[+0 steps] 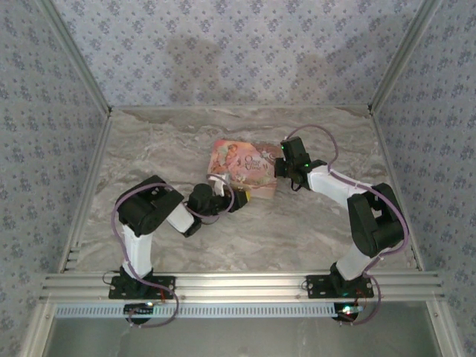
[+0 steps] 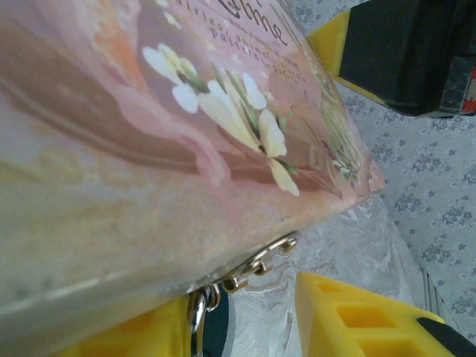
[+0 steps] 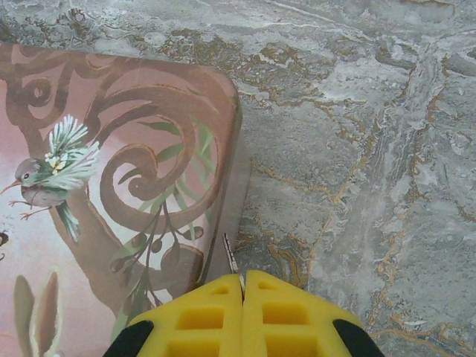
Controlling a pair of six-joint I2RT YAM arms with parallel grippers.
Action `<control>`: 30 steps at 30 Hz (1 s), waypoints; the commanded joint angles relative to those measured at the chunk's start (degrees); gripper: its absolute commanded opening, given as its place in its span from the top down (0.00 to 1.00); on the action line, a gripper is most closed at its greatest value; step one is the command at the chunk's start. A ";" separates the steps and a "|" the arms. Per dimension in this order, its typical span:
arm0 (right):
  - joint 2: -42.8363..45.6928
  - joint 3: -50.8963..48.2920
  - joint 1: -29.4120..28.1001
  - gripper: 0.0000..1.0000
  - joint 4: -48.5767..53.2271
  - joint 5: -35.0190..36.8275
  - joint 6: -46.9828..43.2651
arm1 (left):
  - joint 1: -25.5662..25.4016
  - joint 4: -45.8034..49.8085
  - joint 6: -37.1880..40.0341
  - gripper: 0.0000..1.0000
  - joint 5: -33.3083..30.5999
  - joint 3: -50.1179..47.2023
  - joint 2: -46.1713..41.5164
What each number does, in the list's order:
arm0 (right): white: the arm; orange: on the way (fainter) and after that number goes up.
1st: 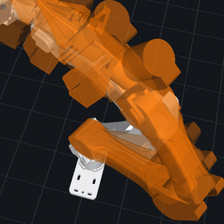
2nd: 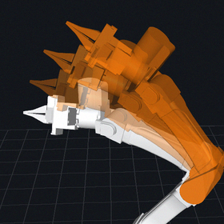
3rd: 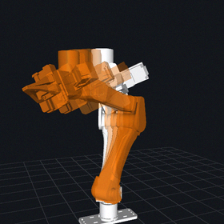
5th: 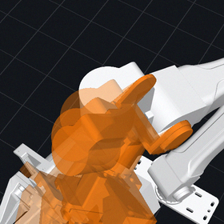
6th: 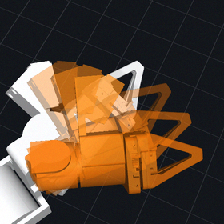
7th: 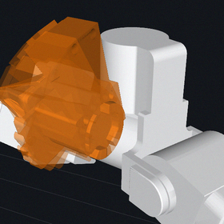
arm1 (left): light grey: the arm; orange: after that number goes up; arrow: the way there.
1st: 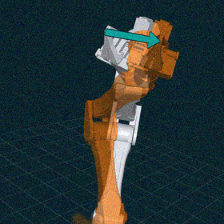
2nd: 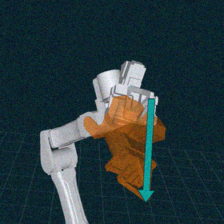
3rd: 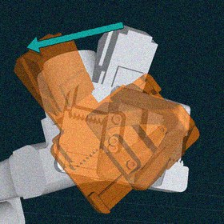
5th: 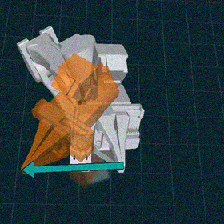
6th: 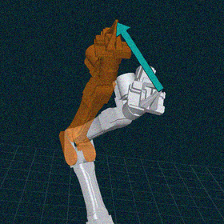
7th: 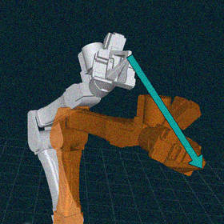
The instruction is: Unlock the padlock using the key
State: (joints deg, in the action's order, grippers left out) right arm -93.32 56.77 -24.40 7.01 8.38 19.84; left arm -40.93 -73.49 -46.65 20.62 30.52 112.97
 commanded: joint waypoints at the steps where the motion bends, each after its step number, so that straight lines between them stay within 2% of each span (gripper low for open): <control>1: 0.77 -0.54 -0.39 1.00 0.21 -0.82 -0.50 | -0.10 -0.90 -0.94 0.56 1.21 1.47 1.81; 3: 0.77 -0.52 -0.45 1.00 0.24 -0.74 -0.42 | -0.36 -1.51 -1.03 0.50 0.96 0.97 1.82; 6: 0.76 -0.54 -0.42 1.00 0.08 -0.78 -0.33 | -0.47 -1.81 -0.88 0.50 0.58 0.23 1.43; 15: 1.11 -1.21 -0.42 1.00 -0.12 -0.74 -0.15 | 0.38 -1.83 -1.32 0.64 0.03 -0.80 0.54; 17: 1.21 -1.25 -0.42 1.00 -0.14 -0.60 -0.19 | 0.58 -1.57 -1.25 0.70 0.22 -0.70 0.56; 19: 1.34 -1.35 -0.38 1.00 -0.08 -0.65 -0.24 | 0.86 -1.15 -1.41 0.71 0.16 -0.72 0.58; 23: 1.48 -1.42 -0.37 1.00 -0.18 -0.68 -0.15 | 1.08 -1.93 -1.83 0.62 -0.53 -0.86 0.72; 25: 1.47 -1.42 -0.31 1.00 -0.23 -0.82 -0.08 | 0.98 -2.26 -2.04 0.53 -0.92 -0.65 0.85; 30: 1.24 -1.48 -0.49 1.00 -0.50 -1.07 0.25 | -0.33 -5.06 -2.07 0.46 -1.24 -0.10 2.09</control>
State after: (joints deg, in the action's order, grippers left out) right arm -93.10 56.01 -24.43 5.96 8.12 19.86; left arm -40.66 -75.26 -48.16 20.16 30.55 113.80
